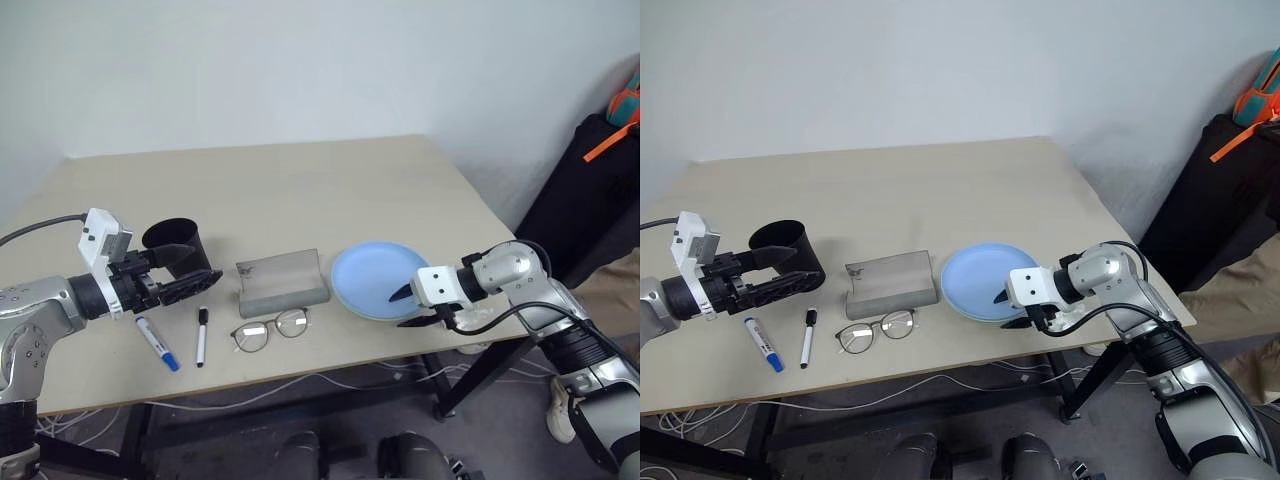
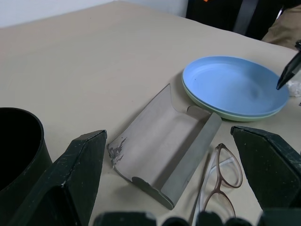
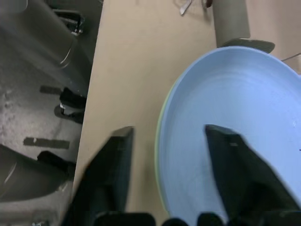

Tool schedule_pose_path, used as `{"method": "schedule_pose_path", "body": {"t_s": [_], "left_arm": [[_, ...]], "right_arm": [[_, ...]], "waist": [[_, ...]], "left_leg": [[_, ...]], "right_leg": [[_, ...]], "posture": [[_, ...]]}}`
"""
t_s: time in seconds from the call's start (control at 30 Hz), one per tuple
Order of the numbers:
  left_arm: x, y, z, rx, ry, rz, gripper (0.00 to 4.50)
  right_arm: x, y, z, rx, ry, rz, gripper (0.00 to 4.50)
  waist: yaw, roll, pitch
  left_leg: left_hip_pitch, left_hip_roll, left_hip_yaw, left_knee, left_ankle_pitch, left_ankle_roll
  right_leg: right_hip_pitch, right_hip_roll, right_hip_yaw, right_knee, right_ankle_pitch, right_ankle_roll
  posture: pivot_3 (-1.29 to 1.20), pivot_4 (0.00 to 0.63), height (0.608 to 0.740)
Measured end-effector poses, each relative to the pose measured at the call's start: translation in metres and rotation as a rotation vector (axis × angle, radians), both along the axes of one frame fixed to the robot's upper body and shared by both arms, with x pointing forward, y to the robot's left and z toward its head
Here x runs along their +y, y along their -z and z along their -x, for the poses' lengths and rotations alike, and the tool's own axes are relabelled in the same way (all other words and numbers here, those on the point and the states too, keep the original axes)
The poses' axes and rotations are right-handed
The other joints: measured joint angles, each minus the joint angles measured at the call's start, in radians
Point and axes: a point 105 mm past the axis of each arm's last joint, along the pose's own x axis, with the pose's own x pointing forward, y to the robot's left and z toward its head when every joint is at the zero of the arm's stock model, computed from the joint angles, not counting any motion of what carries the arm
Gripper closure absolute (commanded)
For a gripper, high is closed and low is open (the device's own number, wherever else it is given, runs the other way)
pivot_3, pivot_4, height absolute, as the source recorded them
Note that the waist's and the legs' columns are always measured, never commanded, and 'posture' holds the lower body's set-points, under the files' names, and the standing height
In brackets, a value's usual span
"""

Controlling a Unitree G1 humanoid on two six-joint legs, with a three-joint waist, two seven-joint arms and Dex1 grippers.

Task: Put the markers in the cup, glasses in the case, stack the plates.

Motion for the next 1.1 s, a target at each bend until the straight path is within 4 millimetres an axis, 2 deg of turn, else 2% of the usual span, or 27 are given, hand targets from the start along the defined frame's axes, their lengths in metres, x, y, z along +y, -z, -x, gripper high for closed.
{"method": "schedule_pose_path", "body": {"t_s": [0.1,0.27,0.47,0.6,0.77,0.93,1.1], "left_arm": [[0.000,0.000,0.000,0.001,0.001,0.001,0.00],[0.000,0.000,0.000,0.005,0.001,0.003,0.00],[0.000,0.001,0.001,0.010,0.006,0.005,0.00],[0.000,0.001,0.001,0.012,0.006,0.006,0.00],[0.000,0.002,0.001,0.014,0.006,0.006,0.00],[0.000,0.002,0.001,0.020,0.004,0.008,0.00],[0.000,0.003,0.001,0.024,0.003,0.009,0.00]], "right_arm": [[-0.002,-0.015,-0.006,0.010,0.037,-0.037,0.53],[-0.031,-0.034,-0.010,0.053,0.120,-0.032,0.53],[-0.068,-0.036,-0.001,0.156,0.210,0.012,0.53],[-0.083,-0.026,0.005,0.197,0.262,0.038,0.53],[-0.090,-0.004,0.012,0.245,0.317,0.042,0.53],[-0.085,0.022,0.011,0.241,0.365,0.042,0.53],[-0.096,0.033,0.008,0.239,0.412,0.071,0.53]], "waist": [[0.000,0.000,0.000],[0.008,0.000,0.000],[0.008,0.000,0.000],[0.008,0.000,0.000],[0.008,-0.001,0.000],[0.008,-0.001,0.000],[0.008,-0.001,0.000]], "left_leg": [[0.000,0.000,0.000,-0.001,0.000,0.000],[0.000,-0.002,-0.002,-0.002,-0.001,-0.001],[0.000,-0.002,-0.002,-0.003,-0.002,-0.002],[0.000,-0.001,-0.001,-0.003,-0.002,-0.002],[0.001,-0.001,-0.001,-0.003,-0.002,-0.003],[0.001,-0.001,-0.001,-0.003,-0.002,-0.003],[0.001,-0.001,-0.002,-0.003,-0.002,-0.003]], "right_leg": [[0.000,0.000,0.000,0.000,0.000,0.000],[0.000,0.000,0.000,0.000,0.000,0.000],[0.000,0.000,0.000,0.000,0.000,0.000],[0.000,0.000,-0.001,0.000,0.000,0.000],[0.000,-0.001,-0.002,0.000,0.000,0.000],[0.000,-0.001,-0.003,0.000,0.000,0.000],[0.000,-0.001,-0.002,0.000,0.000,0.000]], "posture": [[0.00,0.000,0.701],[0.00,0.000,0.701],[0.00,0.000,0.701],[0.00,0.000,0.701],[0.00,0.000,0.701],[0.00,0.000,0.701],[0.00,0.000,0.701]]}}
